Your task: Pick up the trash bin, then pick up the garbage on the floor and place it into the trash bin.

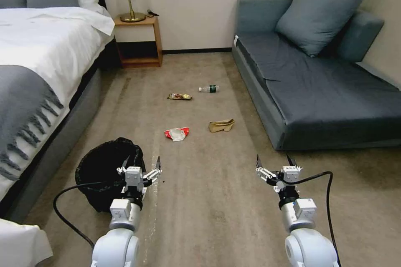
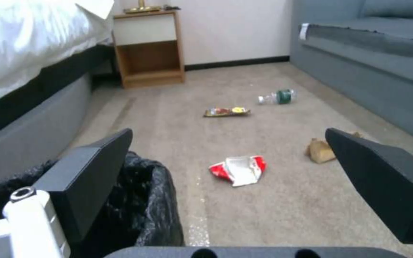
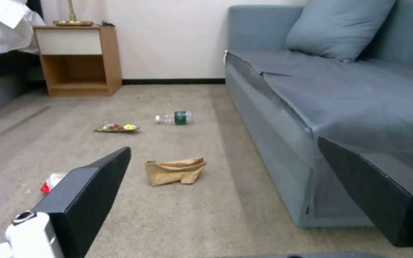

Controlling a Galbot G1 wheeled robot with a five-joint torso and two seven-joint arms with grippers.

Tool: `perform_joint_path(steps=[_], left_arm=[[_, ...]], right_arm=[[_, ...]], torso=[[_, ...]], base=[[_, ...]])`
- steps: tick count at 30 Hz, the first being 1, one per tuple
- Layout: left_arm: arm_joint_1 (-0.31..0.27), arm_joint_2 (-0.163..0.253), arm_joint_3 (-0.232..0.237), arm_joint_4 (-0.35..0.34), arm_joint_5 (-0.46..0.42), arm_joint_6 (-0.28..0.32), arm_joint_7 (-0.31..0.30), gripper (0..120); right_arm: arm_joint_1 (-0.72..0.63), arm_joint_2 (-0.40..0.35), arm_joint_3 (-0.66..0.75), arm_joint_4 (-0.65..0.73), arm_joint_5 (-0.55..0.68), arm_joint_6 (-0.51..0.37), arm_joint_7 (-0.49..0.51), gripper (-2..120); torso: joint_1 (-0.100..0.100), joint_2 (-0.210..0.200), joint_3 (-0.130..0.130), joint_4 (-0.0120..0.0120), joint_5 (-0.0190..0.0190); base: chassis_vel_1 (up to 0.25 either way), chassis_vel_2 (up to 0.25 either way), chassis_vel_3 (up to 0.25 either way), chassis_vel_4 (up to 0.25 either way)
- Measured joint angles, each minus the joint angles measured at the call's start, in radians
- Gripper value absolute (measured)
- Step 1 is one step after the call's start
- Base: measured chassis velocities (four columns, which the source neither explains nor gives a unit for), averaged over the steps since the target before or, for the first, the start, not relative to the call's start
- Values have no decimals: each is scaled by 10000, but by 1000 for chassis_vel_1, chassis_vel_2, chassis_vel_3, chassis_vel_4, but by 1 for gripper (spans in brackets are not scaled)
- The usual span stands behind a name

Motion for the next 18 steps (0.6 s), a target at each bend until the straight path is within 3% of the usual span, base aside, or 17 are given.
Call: perform_joint_path(steps=[18], left_arm=[[0,0,0,0,0,0,0,100]], right_arm=[[0,0,0,0,0,0,0,100]], torso=[[0,0,0,0,0]], base=[[0,0,0,0]])
